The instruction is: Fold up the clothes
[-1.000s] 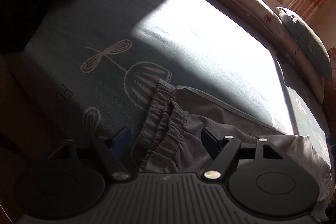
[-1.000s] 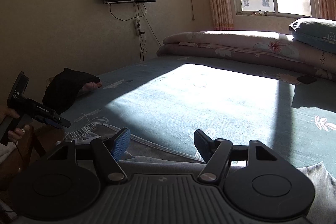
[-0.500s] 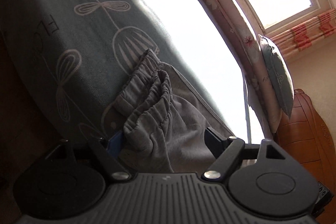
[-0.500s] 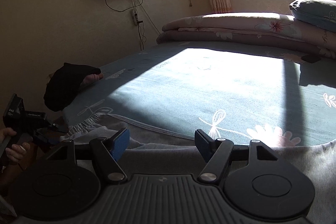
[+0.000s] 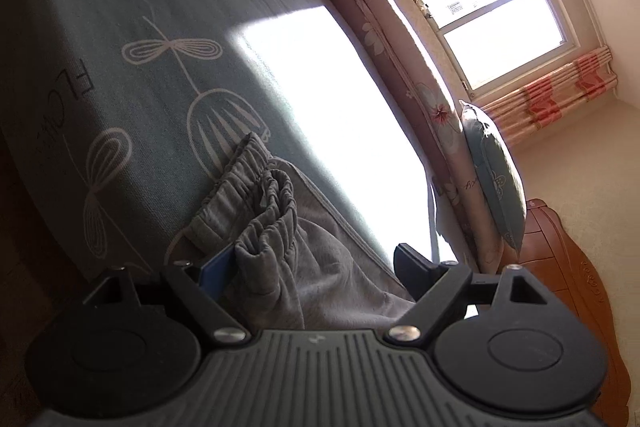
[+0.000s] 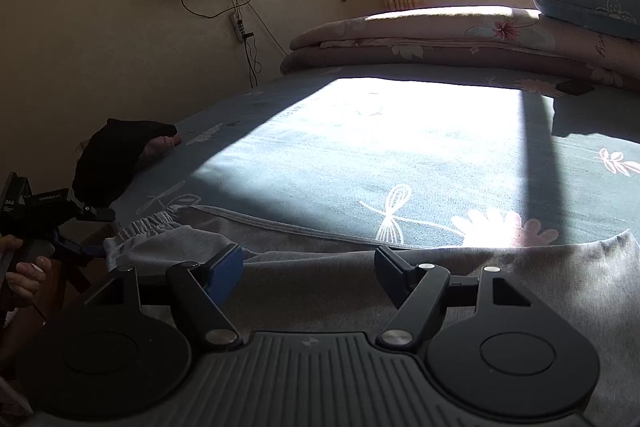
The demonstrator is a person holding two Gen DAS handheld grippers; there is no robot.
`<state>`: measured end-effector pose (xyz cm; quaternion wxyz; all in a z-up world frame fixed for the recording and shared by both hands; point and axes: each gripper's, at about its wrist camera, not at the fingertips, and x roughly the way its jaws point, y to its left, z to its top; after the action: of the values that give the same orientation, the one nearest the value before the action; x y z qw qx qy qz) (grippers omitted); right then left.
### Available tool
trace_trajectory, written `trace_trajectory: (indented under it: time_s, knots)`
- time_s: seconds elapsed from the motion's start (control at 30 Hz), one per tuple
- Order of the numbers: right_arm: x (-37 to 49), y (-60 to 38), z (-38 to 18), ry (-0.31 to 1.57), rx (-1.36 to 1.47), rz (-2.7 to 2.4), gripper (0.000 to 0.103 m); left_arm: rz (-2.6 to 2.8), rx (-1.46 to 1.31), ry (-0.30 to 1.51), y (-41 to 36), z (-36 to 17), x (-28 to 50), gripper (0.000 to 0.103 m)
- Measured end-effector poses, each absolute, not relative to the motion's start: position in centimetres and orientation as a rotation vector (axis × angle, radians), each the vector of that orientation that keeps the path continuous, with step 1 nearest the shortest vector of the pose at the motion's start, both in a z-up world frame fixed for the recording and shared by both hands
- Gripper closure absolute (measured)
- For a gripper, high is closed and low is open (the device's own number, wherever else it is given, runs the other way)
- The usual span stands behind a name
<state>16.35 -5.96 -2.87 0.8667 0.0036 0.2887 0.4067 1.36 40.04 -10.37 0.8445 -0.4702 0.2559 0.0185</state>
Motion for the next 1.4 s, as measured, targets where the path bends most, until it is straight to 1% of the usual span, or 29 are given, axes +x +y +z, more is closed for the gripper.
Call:
trace_trajectory:
  time_s: [0.07,0.1,0.2,0.3,0.4,0.5,0.7,0.73,0.77,0.8,0.83,0.87,0.9,0.93,1.03,1.2,1.3,1.4]
  knots:
    - [16.2,-5.6,-2.8,0.599,-0.01,0.858,0.026,0.006,-0.953,0.51,40.0,-9.7,1.5,0.017]
    - [16.2,-5.4,-2.8,0.596,-0.019,0.861,0.026,0.028,-0.933,0.552,40.2,-10.0,2.1,0.015]
    - [16.2,-5.0,-3.0,0.604,-0.003,0.869,0.026,0.092,-0.912,0.657,40.9,-11.3,3.7,0.015]
    - [16.0,-4.6,-3.1,0.609,-0.007,0.87,0.026,0.022,-0.972,0.62,41.3,-11.8,4.1,0.015]
    - [15.7,-4.3,-3.2,0.608,-0.035,0.871,0.025,-0.054,-0.921,0.607,41.1,-11.5,5.1,0.013]
    - [16.0,-4.4,-3.6,0.625,-0.023,0.855,0.025,0.002,-0.917,0.693,41.6,-12.5,6.8,0.013]
    - [16.1,-4.4,-3.8,0.629,-0.027,0.838,0.025,-0.045,-0.901,0.717,41.8,-12.9,8.2,0.013]
    - [16.1,-4.3,-3.9,0.633,-0.034,0.833,0.025,-0.04,-0.892,0.722,41.7,-12.8,8.5,0.016]
    - [16.2,-4.3,-4.0,0.637,-0.033,0.831,0.025,-0.032,-0.875,0.731,41.5,-12.6,8.7,0.017]
    - [16.2,-4.3,-4.1,0.642,-0.028,0.831,0.025,-0.024,-0.857,0.741,41.4,-12.4,8.8,0.022]
    - [16.2,-4.2,-4.1,0.644,-0.024,0.831,0.025,0.0,-0.795,0.761,40.9,-11.9,9.0,0.038]
    - [16.2,-4.2,-4.2,0.645,-0.024,0.833,0.025,0.024,-0.734,0.781,40.4,-11.5,9.1,0.044]
    - [16.2,-4.2,-4.2,0.646,-0.025,0.836,0.025,0.043,-0.689,0.799,40.0,-11.3,9.2,0.054]
    - [16.1,-4.1,-4.2,0.644,-0.031,0.838,0.025,0.061,-0.658,0.813,39.7,-11.1,9.2,0.067]
    - [16.0,-4.1,-4.1,0.638,-0.044,0.835,0.025,0.106,-0.59,0.83,39.1,-10.3,8.9,0.083]
    - [15.7,-4.5,-3.9,0.625,-0.04,0.822,0.025,0.131,-0.514,0.759,37.9,-7.2,8.2,0.088]
    - [15.6,-5.1,-3.7,0.615,-0.034,0.805,0.025,0.141,-0.486,0.671,37.5,-4.4,8.0,0.092]
    - [15.6,-5.8,-3.5,0.606,-0.021,0.786,0.025,0.124,-0.461,0.594,37.2,-1.8,8.5,0.092]
